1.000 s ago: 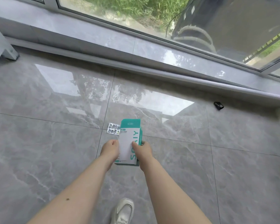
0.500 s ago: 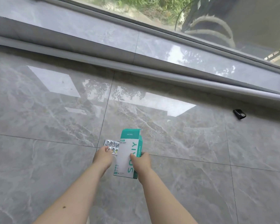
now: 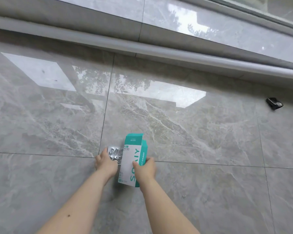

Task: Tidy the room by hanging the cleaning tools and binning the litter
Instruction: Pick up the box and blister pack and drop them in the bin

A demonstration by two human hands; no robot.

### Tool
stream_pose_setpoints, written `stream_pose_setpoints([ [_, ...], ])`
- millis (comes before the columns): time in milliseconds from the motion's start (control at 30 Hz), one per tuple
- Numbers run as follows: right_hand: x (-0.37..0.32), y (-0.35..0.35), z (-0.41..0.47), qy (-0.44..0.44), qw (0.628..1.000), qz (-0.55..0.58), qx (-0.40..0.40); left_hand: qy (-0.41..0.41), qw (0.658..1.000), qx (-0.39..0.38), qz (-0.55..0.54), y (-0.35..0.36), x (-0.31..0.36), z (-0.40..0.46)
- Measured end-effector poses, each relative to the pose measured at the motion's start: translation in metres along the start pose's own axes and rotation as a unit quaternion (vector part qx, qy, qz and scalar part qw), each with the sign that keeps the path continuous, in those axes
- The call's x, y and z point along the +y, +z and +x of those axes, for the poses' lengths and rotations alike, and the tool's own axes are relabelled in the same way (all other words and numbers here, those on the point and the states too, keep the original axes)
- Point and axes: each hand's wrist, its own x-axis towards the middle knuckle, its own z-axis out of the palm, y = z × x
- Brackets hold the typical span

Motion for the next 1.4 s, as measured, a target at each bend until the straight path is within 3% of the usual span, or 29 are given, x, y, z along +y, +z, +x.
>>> stream_pose_setpoints([
  [400, -0.003, 0.010, 0.012, 0.000, 0.999, -0.037, 0.016, -0.073, 0.995, 0.027, -0.055, 0.011, -0.001, 0.023],
  [767, -0.017, -0.013, -0.025, 0.002, 1.000, -0.012, -0.022, -0.014, 0.994, 0.047, -0.099, -0.010, 0.009, -0.022],
  [1133, -0.102, -0.045, -0.173, -0.078, 0.995, -0.017, -0.064, 0.024, 0.980, 0.129, -0.150, -0.115, 0.044, -0.162],
  [1400, -0.212, -0.093, -0.306, -0.172, 0.980, -0.013, -0.100, 0.090, 0.956, 0.199, -0.194, -0.235, 0.119, -0.273],
])
